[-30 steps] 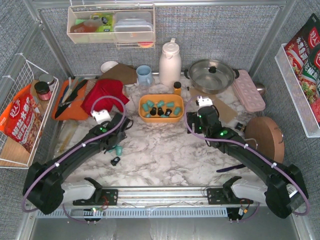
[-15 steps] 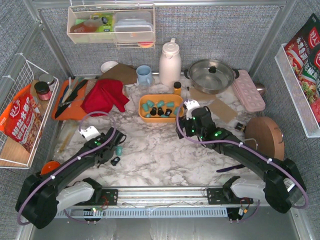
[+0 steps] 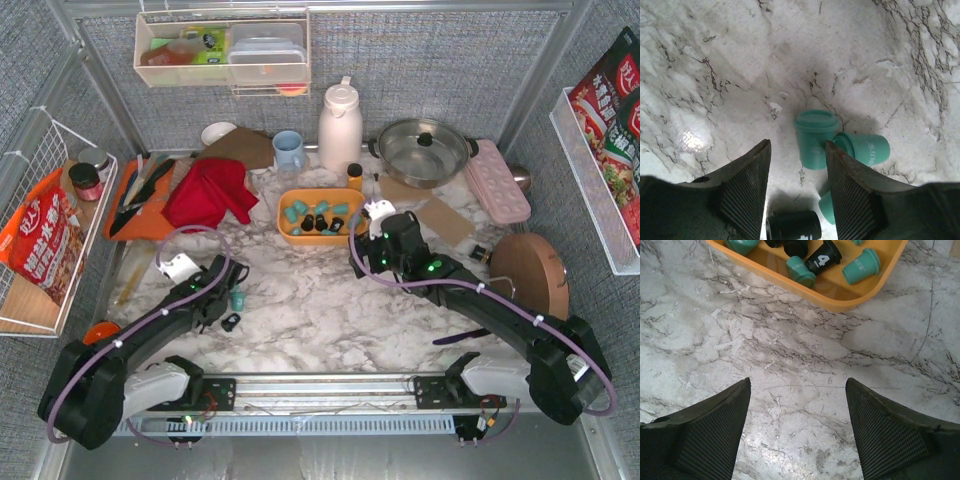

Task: Mix the coffee capsules in the storage basket

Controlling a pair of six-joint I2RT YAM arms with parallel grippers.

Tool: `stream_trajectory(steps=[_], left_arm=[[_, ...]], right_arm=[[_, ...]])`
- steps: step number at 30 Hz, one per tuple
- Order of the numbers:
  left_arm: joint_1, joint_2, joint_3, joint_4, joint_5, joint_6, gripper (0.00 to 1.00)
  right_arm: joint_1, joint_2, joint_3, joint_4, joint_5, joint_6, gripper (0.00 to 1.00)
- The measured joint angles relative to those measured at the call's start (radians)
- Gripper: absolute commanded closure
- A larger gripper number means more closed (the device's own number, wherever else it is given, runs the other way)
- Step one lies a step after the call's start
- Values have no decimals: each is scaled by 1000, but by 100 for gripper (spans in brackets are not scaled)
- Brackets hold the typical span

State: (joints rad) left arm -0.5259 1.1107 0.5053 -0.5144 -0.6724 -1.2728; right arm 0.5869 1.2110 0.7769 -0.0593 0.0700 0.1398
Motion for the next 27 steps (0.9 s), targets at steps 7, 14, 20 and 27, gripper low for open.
stream_trajectory(steps=[7,14,20,27], left_arm=[[43,14,-43,93,28,32,46],[70,23,-84,175,66,47,51],[84,3,-123,241,66,62,56],[90,-103,-175,310,123,145,57]], right_arm=[[2,0,1,-6,-3,-8,19],[2,9,9,-12,-3,-11,19],[3,16,11,-13,-3,-12,19],[8,16,26,-30,-7,-15,19]])
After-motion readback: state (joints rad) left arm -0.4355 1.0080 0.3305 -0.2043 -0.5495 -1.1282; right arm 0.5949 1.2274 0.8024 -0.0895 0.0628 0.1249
